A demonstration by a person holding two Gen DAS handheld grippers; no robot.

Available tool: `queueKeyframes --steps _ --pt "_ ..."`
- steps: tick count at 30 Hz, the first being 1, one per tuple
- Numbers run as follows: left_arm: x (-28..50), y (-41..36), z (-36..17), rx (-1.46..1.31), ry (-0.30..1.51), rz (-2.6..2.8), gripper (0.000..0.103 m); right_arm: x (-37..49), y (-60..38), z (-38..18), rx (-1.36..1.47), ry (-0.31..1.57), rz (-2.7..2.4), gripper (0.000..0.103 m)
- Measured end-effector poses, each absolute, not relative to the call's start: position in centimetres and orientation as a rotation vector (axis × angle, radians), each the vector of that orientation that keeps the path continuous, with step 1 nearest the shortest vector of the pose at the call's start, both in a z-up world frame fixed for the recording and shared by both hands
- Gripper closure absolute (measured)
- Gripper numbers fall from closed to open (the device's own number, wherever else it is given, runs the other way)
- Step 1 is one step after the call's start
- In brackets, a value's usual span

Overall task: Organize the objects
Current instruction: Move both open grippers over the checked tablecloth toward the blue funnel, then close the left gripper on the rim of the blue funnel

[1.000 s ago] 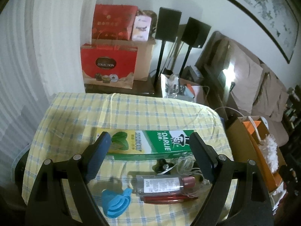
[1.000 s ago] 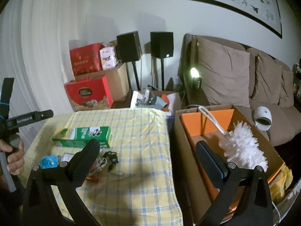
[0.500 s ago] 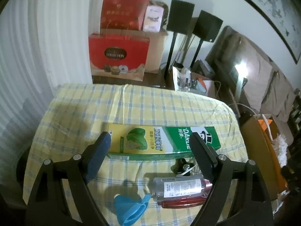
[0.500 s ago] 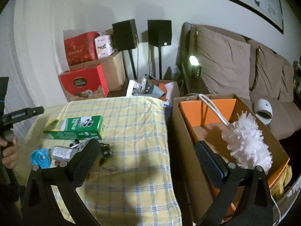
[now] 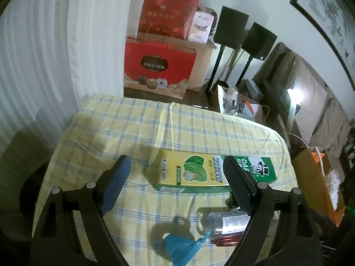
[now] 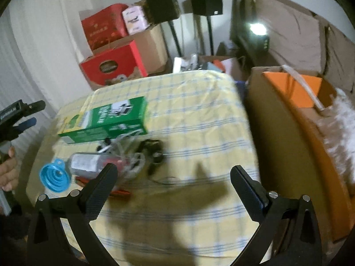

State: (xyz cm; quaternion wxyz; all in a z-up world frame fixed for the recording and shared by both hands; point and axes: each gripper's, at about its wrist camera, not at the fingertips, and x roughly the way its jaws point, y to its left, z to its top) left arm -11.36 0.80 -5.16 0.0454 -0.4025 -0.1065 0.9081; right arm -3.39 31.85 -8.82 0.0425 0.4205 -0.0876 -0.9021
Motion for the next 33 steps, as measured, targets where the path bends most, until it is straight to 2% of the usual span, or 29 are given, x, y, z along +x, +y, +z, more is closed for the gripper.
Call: queueKeyframes --steps 3,9,14,17,21,24,29,33 --pt "-11.2 0.5 -5.2 -1.222 -0.318 2.775 0.019 -3.9 30.2 -9.3 1.295 -0.301 -2.719 0.001" --pt "-10.8 0.3 -6.2 -1.258 -0.249 2.763 0.019 -4.0 27.4 -9.1 1.320 -0.211 -2.692 0.001" --pt "-10.1 1.2 -7.7 -1.268 -0.169 2.684 0.019 -3.7 27.4 -9.0 1.327 -0.235 -2.708 0.001" --pt "-10.1 2.7 -8.9 -1.338 -0.071 2.470 0.015 -4.0 28.1 -9.7 1.377 -0.265 -2.733 0.001" --pt "-9.9 1.9 -10.2 -1.399 -0.132 2.181 0.014 -3.8 28.8 -9.5 1.398 -0.308 -2.754 0.001" --pt "-9.4 1.8 -10.8 -1.431 0.002 2.188 0.014 -3.1 29.2 -9.0 1.375 -0.309 -2.772 0.001" --pt "-7.6 3.0 -11.7 -1.463 0.225 2.170 0.014 -2.5 30.7 -10.0 1.425 -0.442 -2.787 0.001" --pt "-7.5 3.9 -12.0 -1.503 0.362 2.290 0.014 -2.4 31.3 -11.0 1.481 -0.463 -2.791 0.001"
